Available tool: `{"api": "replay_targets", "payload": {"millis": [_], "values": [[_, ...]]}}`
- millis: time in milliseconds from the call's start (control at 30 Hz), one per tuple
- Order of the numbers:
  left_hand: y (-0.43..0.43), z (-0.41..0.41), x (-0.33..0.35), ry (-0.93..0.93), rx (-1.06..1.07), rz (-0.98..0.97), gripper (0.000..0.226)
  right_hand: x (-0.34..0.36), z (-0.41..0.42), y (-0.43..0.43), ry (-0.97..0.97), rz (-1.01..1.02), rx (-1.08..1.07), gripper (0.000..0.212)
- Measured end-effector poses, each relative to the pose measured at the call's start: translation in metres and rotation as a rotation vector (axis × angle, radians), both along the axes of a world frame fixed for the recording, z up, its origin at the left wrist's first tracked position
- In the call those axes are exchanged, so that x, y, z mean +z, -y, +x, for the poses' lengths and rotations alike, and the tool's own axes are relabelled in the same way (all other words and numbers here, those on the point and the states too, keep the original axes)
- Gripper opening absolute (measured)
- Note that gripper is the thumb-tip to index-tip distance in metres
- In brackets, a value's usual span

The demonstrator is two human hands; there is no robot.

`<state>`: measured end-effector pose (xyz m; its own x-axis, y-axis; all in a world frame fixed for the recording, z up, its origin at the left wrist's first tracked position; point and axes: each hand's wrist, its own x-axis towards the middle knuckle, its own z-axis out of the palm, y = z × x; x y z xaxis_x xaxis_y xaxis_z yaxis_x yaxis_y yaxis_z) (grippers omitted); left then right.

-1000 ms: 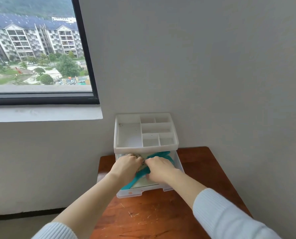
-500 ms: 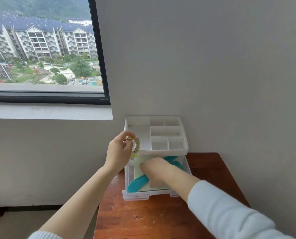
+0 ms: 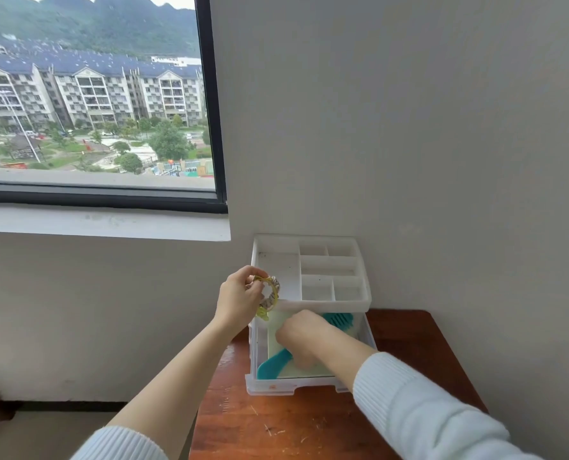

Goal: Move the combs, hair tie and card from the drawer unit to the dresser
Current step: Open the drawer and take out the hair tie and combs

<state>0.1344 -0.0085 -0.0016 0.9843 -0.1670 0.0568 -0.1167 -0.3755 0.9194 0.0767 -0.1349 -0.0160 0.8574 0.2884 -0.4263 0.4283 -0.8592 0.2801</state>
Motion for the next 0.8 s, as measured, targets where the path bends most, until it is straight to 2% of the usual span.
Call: {"api": "replay_targets", "payload": {"millis": [100, 233, 433, 500, 567, 633, 700, 800], "values": [[-0.001, -0.002, 0.000, -0.001, -0.002, -0.004, 0.022, 0.004, -0.004, 0.000, 0.032, 0.005, 0.021, 0.021], [-0.003, -0.002, 0.001, -0.014, -0.011, -0.023, 0.021, 0.010, -0.017, 0.006, 0.195, 0.102, 0.074, 0.016], [-0.015, -0.011, 0.004, -0.102, 0.003, -0.184, 0.020, 0.032, -0.035, 0.018, 0.290, 0.337, 0.007, 0.016], [-0.023, -0.020, 0.010, -0.097, 0.025, -0.228, 0.018, 0.049, -0.042, 0.019, 0.317, 0.467, -0.061, 0.012], [-0.034, -0.037, 0.019, -0.083, 0.046, -0.283, 0.015, 0.069, -0.049, 0.017, 0.346, 0.619, -0.134, 0.026], [-0.048, -0.059, 0.030, -0.040, 0.070, -0.314, 0.015, 0.088, -0.057, 0.015, 0.362, 0.885, -0.233, 0.033], [-0.065, -0.085, 0.042, 0.008, 0.126, -0.302, 0.017, 0.103, -0.063, 0.007, 0.338, 1.175, -0.312, 0.030], [-0.092, -0.130, 0.053, 0.064, 0.229, -0.236, 0.017, 0.112, -0.073, -0.013, 0.286, 1.460, -0.349, 0.026]]}}
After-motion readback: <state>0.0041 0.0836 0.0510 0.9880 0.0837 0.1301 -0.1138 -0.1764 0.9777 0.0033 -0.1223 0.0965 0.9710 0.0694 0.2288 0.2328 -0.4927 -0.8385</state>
